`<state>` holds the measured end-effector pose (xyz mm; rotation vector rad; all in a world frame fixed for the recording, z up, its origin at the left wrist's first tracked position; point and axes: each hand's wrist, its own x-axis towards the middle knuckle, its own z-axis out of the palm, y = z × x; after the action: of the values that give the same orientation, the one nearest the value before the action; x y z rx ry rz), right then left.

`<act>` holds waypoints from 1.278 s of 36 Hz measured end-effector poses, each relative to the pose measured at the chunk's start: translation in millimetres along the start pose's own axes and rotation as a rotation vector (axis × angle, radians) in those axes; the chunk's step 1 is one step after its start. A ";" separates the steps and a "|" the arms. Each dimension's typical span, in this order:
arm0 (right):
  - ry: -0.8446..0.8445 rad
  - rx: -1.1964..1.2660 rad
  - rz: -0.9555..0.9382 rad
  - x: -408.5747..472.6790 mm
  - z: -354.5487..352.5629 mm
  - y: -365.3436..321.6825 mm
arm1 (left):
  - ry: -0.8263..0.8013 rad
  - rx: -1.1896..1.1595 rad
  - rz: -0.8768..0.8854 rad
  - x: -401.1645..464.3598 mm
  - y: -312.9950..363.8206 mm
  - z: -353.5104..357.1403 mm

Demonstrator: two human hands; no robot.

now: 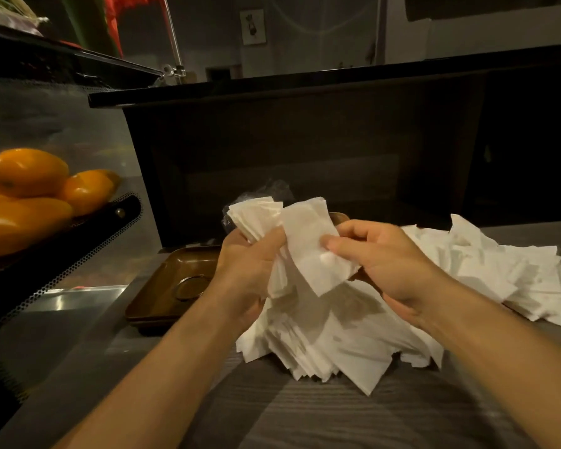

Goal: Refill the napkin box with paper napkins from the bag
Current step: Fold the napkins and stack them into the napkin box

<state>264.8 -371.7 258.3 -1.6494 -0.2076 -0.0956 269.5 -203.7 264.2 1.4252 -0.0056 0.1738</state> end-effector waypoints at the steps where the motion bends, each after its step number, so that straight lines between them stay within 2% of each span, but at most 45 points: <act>1: 0.030 -0.023 0.009 2.3 -0.3 3.2 | 0.000 -0.010 -0.016 0.5 -1.2 0.9; 6: 0.095 -0.094 0.018 3.5 -1.0 4.9 | 0.007 -0.094 -0.085 -0.2 -1.5 3.2; 10: 0.103 -0.133 0.028 3.0 0.5 5.4 | -0.080 -0.153 -0.100 -4.0 3.0 3.4; 15: 0.060 -0.166 0.028 0.2 2.1 5.8 | -0.051 -0.070 -0.065 -1.9 -1.6 2.1; 18: 0.084 -0.270 -0.043 0.7 0.9 5.8 | -0.059 -0.066 -0.052 -0.1 -4.0 -0.2; 22: 0.053 -0.160 -0.078 1.6 -3.5 1.8 | -0.151 0.010 0.000 -2.7 -5.0 -1.4; 26: 0.037 -0.148 -0.230 -1.1 -8.1 -1.8 | -0.246 0.104 -0.001 -6.2 -4.6 -0.1; 30: 0.067 -0.294 -0.297 -3.4 -16.3 -8.9 | -0.258 0.152 -0.020 -6.4 -3.6 1.0; 32: -0.059 -0.229 -0.234 -8.6 -22.0 -17.0 | -0.332 0.040 -0.097 -8.8 1.1 1.0; 34: -0.281 0.017 -0.155 -16.4 -21.7 -27.7 | -0.381 -0.098 -0.183 -10.4 4.7 -0.4; 36: -0.338 0.206 -0.141 -22.1 -14.5 -33.4 | -0.441 -0.169 -0.201 -9.7 5.4 -1.6; 37: -0.288 0.213 -0.169 -21.8 -8.7 -32.0 | -0.471 -0.176 -0.199 -9.3 4.3 -0.5; 41: 0.097 0.014 -0.277 -9.3 12.3 -15.4 | -0.524 -0.249 -0.212 -12.3 0.3 5.5; 46: 0.170 -0.021 -0.233 -3.4 12.5 -2.2 | -0.598 -0.242 -0.207 -12.3 -2.7 8.3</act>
<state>260.3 -359.4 258.7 -1.6238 -0.2688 -0.4139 258.6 -213.6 261.5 1.1818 -0.3584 -0.4152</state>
